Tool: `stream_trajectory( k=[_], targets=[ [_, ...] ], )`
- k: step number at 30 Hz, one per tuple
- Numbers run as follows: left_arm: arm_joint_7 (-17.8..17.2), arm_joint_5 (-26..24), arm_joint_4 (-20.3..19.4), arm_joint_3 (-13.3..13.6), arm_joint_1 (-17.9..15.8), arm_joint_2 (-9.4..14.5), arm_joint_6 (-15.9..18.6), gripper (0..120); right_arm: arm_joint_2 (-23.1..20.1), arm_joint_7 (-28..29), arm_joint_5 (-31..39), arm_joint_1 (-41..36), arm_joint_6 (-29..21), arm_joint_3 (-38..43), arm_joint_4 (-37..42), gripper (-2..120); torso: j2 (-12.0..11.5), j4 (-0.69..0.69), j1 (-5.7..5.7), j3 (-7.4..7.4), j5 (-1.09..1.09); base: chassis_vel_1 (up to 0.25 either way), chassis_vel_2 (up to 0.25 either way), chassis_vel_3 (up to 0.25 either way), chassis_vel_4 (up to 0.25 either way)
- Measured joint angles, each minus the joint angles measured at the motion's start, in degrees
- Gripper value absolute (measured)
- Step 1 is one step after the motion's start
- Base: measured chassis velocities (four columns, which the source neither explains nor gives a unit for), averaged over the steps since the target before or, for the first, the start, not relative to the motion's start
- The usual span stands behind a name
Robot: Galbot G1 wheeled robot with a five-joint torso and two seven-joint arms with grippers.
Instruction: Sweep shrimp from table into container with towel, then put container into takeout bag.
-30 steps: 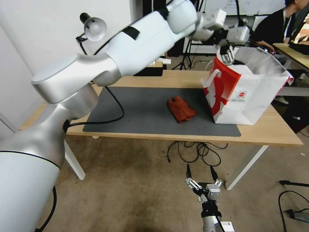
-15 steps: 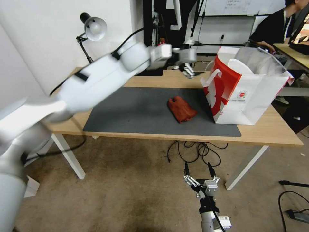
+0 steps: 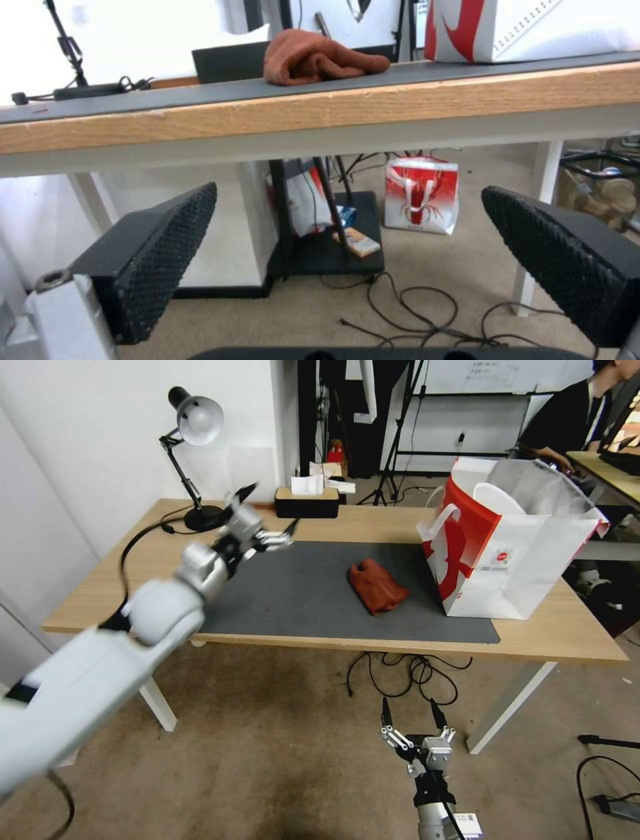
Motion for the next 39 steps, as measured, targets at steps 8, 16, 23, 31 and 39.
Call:
stream_trajectory(
  k=[8, 16, 23, 31, 39],
  targets=[
    [-0.3, 5.1, -2.1, -11.5, 20.2, -6.8, -3.7, 100, -0.7, 0.1, 0.0, -0.1, -0.2, -0.1, 0.7, 100, 0.0, 0.02, 0.0, 0.01, -0.04, 0.0, 0.0, 0.0, 0.0],
    [0.4, 8.9, 0.3, -18.9, 37.3, -16.5, -15.0, 100, -1.6, 0.3, 0.3, 0.1, -0.4, 0.4, 1.7, 100, 0.0, 0.0, -0.01, 0.0, 0.01, 0.0, 0.0, 0.0, 0.0],
    [1.6, 9.6, 3.5, -21.5, 43.6, -20.6, -21.5, 100, -1.9, -0.1, 0.4, -0.1, -1.0, 0.6, 2.6, 100, 0.0, 0.0, -0.01, 0.01, -0.01, 0.0, 0.0, 0.0, 0.0],
    [2.8, 9.6, 7.8, -21.7, 44.2, -21.5, -24.8, 100, -2.5, -1.4, 1.0, 0.0, -2.3, 1.0, 4.0, 100, 0.0, -0.01, 0.01, 0.01, 0.0, 0.0, 0.0, 0.0, 0.0],
    [3.5, 8.0, 7.9, -20.8, 43.0, -21.4, -24.0, 100, -4.7, -2.4, 0.6, -0.1, -4.8, 2.5, 5.2, 100, 0.0, -0.01, 0.01, 0.01, 0.0, 0.0, 0.0, 0.0, 0.0]
  ],
)
